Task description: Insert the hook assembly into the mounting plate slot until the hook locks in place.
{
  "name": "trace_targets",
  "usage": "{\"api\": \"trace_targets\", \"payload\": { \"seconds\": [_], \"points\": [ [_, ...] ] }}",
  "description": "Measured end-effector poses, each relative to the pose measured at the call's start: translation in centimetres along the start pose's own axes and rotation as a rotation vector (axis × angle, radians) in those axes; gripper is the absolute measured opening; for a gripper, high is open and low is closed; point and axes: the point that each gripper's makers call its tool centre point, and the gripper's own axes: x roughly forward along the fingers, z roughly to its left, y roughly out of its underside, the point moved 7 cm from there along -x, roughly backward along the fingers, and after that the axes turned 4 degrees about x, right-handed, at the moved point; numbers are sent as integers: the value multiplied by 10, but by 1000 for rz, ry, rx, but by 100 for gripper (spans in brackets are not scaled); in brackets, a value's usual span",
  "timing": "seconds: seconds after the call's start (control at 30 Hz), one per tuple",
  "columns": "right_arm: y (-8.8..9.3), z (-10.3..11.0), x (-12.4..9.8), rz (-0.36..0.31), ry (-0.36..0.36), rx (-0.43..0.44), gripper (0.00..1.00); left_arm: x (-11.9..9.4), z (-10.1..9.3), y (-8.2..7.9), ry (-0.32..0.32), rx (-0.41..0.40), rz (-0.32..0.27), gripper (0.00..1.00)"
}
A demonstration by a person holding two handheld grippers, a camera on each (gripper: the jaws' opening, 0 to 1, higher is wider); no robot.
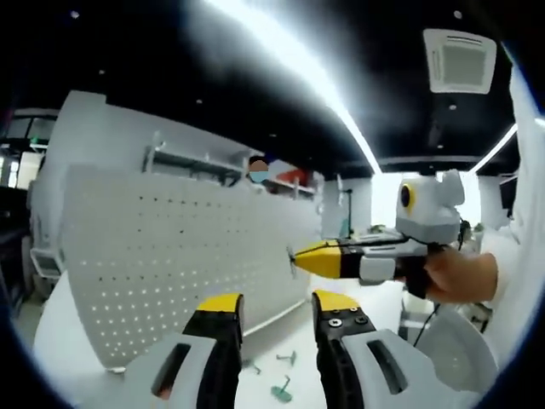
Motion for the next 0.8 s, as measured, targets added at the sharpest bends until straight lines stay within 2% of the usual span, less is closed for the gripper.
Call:
{"api": "trace_targets", "payload": {
  "seconds": [0.33,0.8],
  "points": [
    [-10,-21,9,-47,49,-3,0,-11,11,4,-34,8,31,39],
    [-40,-73,47,-171,176,-54,0,-14,15,7,-38,10,58,44]
  ]
}}
